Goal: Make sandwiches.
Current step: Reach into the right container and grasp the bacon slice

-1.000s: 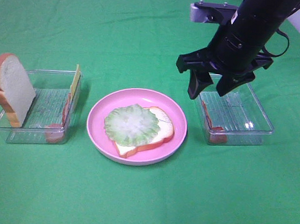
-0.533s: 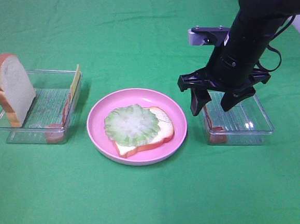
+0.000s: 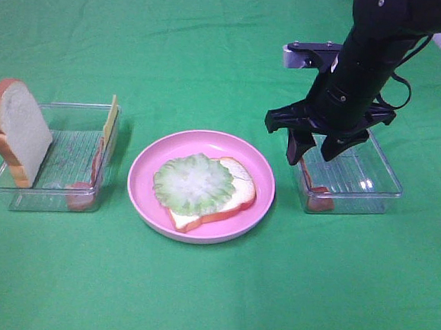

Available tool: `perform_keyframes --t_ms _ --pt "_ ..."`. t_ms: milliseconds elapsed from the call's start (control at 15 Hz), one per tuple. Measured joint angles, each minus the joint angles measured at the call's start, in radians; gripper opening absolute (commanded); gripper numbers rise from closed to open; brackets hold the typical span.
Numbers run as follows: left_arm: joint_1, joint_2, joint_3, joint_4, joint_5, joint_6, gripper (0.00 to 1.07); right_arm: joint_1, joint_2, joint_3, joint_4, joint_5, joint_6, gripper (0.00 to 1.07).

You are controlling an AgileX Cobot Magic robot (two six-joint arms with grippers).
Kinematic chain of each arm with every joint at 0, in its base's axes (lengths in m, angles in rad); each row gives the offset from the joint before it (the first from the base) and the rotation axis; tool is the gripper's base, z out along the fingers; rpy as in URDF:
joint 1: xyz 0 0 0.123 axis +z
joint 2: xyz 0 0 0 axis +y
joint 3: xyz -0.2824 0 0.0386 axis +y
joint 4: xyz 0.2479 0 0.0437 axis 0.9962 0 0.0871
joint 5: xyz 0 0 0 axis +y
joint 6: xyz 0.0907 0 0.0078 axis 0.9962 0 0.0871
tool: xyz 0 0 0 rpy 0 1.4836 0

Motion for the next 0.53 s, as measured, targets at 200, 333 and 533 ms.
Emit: perform_keyframes --t_ms 200,333,533 --pt "0.0 0.0 0.0 0.0 0.0 0.0 0.77 0.0 0.0 0.0 0.0 -0.001 0.0 0.51" --pt "0.0 0.0 0.0 0.0 0.0 0.0 0.77 0.0 0.004 0.0 0.0 -0.001 -0.001 0.51" --pt "0.0 0.0 0.0 0.0 0.0 0.0 0.77 0.0 0.037 0.0 0.0 0.003 -0.006 0.41"
